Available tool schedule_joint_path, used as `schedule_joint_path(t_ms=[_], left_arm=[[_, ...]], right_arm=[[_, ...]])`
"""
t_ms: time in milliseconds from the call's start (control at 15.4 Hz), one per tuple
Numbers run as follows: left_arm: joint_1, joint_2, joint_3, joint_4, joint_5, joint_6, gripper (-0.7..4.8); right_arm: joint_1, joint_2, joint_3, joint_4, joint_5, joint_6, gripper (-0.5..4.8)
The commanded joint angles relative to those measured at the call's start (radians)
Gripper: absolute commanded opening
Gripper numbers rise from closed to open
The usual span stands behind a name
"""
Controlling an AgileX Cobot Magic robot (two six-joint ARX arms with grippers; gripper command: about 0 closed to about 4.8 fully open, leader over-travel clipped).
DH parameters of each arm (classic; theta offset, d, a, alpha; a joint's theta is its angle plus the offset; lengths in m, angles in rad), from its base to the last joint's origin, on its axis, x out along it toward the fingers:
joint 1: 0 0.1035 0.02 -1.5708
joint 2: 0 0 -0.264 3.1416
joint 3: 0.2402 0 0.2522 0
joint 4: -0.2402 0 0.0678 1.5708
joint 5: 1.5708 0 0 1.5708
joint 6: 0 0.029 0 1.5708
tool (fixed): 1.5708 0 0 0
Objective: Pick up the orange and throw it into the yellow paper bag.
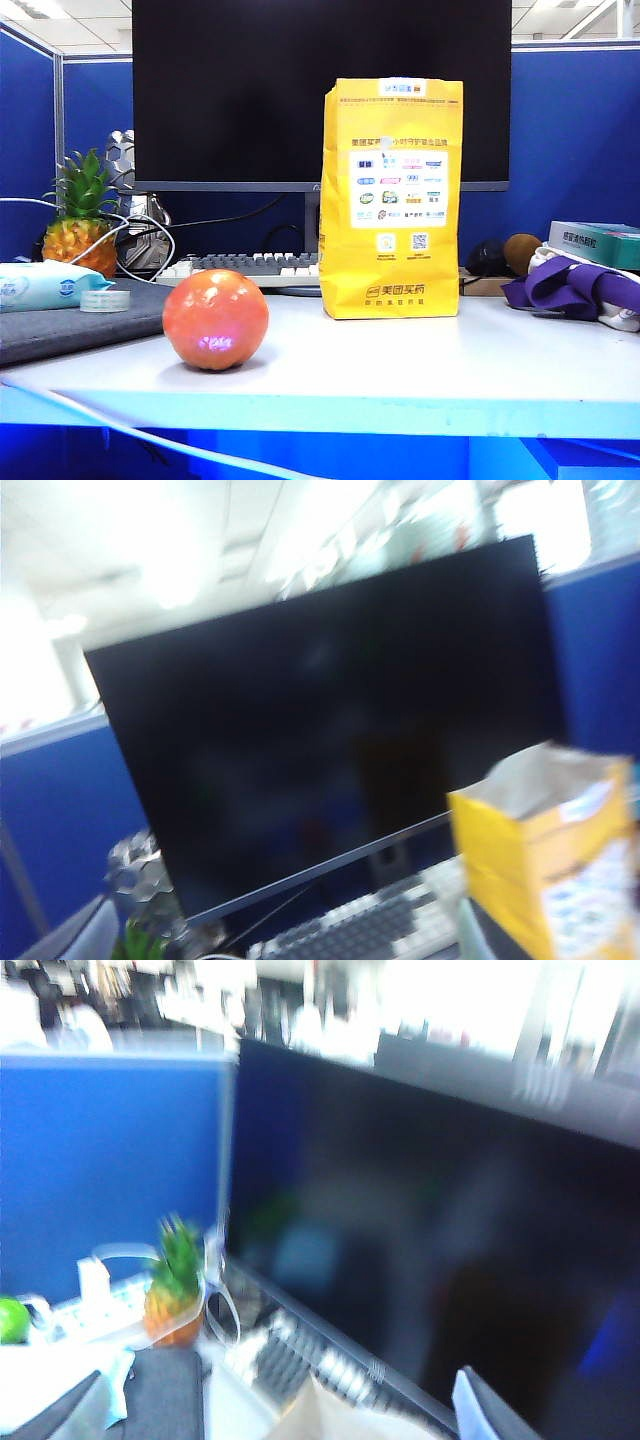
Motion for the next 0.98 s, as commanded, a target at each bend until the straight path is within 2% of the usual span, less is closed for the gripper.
schedule_joint_path(t_ms=[65, 130, 260, 390, 456, 586, 651, 846, 911, 976], left_arm=[[0.067, -0.155, -0.002, -0.215, 0.099, -0.056, 4.79], [0.068, -0.186, -0.009, -0.252, 0.134, -0.095, 4.79], [0.068, -0.206, -0.020, -0.340, 0.123, -0.108, 4.79], [0.069, -0.206, -0.042, -0.420, 0.140, -0.126, 4.79], [0.069, -0.205, -0.072, -0.421, 0.142, -0.126, 4.79], [0.068, -0.205, -0.132, -0.412, 0.168, -0.128, 4.79], [0.068, -0.204, -0.175, -0.411, 0.158, -0.130, 4.79], [0.069, -0.200, -0.233, -0.398, 0.154, -0.135, 4.79], [0.068, -0.198, -0.253, -0.381, 0.110, -0.192, 4.79], [0.068, -0.198, -0.272, -0.355, 0.100, -0.256, 4.49]], right_arm=[[0.011, -0.211, -0.118, -0.034, 0.051, -0.082, 4.79], [0.028, -0.314, -0.225, -0.005, 0.081, -0.082, 4.79], [0.060, -0.551, -0.500, 0.098, 0.216, -0.033, 4.79], [0.084, -0.789, -0.806, 0.221, 0.257, 0.115, 4.79], [0.085, -0.885, -0.949, 0.271, 0.296, 0.184, 4.79], [0.085, -0.998, -1.155, 0.374, 0.302, 0.293, 4.79], [0.085, -1.055, -1.297, 0.431, 0.306, 0.397, 4.79], [0.085, -1.070, -1.466, 0.456, 0.320, 0.413, 4.79], [0.085, -1.070, -1.512, 0.457, 0.325, 0.413, 4.79], [0.085, -1.070, -1.530, 0.454, 0.327, 0.413, 4.79]])
